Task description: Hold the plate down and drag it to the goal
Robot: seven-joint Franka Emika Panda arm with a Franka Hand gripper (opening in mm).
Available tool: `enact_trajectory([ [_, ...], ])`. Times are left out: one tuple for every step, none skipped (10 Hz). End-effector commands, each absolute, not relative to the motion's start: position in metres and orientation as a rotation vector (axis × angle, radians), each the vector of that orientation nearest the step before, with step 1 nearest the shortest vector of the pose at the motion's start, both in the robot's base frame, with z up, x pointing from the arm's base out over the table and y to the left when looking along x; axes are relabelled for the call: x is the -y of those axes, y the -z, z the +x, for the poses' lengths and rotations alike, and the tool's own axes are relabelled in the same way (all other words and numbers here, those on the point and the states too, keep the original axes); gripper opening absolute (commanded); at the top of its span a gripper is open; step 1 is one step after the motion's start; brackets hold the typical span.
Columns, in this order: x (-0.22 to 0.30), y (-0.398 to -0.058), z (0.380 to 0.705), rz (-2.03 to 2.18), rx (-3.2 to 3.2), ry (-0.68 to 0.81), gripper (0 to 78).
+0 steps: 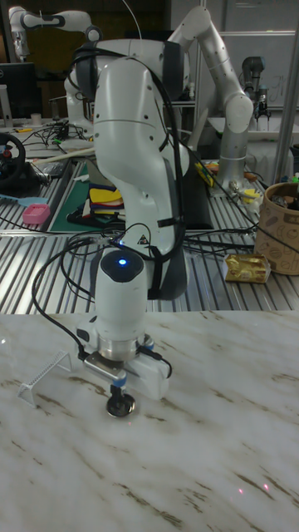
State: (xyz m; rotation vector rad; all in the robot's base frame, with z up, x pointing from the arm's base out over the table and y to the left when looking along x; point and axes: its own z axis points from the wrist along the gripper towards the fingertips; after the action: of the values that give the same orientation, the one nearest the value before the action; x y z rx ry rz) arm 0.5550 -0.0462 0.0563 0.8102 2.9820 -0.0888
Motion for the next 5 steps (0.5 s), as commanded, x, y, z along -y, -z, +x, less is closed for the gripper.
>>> enact_trajectory([
  [0.058,-0.054,0.548,0.781,-2.983,0.121,0.0],
  [0.06,-0.054,0.548,0.778,-2.984,0.123,0.0],
  [0.071,-0.06,0.546,0.755,-2.997,0.127,0.0],
  [0.078,-0.062,0.544,0.742,-3.001,0.132,0.0],
  [0.083,-0.062,0.541,0.73,-3.002,0.15,0.0],
])
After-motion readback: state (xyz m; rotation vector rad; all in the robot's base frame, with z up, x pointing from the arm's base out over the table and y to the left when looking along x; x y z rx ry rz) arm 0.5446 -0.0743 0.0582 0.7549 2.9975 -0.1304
